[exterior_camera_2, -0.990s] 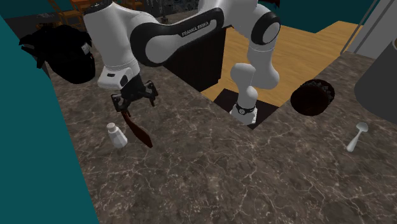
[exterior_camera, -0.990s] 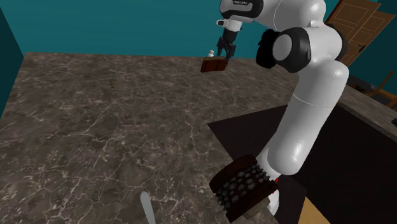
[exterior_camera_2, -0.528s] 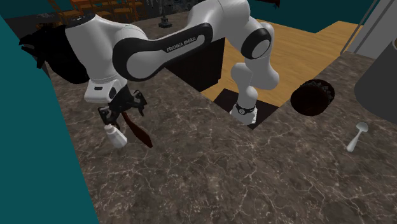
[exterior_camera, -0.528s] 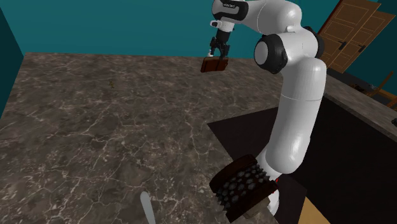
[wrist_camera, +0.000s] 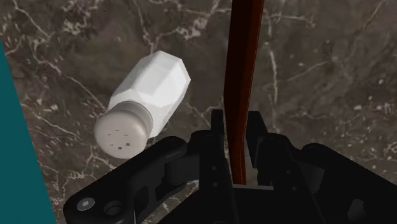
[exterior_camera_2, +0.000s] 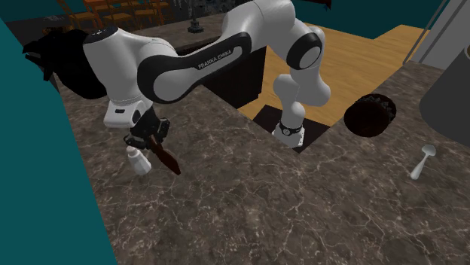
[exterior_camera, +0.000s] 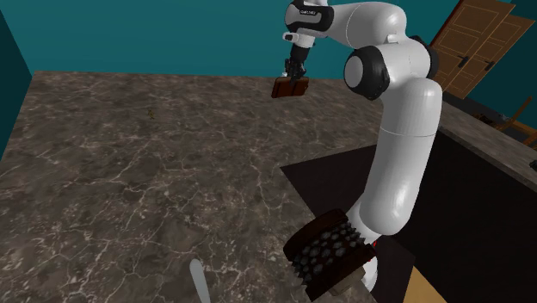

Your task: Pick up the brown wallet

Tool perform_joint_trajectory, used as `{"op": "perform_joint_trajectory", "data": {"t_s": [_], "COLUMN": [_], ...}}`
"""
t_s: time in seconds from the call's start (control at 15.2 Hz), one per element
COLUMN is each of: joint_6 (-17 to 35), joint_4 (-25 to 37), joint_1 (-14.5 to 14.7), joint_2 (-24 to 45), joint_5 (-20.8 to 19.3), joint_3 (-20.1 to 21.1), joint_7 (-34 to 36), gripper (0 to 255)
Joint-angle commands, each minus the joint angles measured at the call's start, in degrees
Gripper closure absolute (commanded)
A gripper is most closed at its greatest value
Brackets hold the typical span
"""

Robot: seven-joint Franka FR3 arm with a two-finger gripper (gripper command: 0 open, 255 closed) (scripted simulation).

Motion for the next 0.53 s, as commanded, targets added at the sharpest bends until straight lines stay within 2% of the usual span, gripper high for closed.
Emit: {"op": "perform_joint_trajectory", "data": {"t_s": [0.0,0.46], "joint_6": [-0.09,-0.69], "joint_4": [-0.23,0.5], "joint_1": [0.03,-0.21], "joint_2": [0.18,0.31], "joint_5": [-0.04,0.02], "joint_3": [0.03,-0.01], "joint_7": [0.07,-0.06], "gripper": [255,255]}}
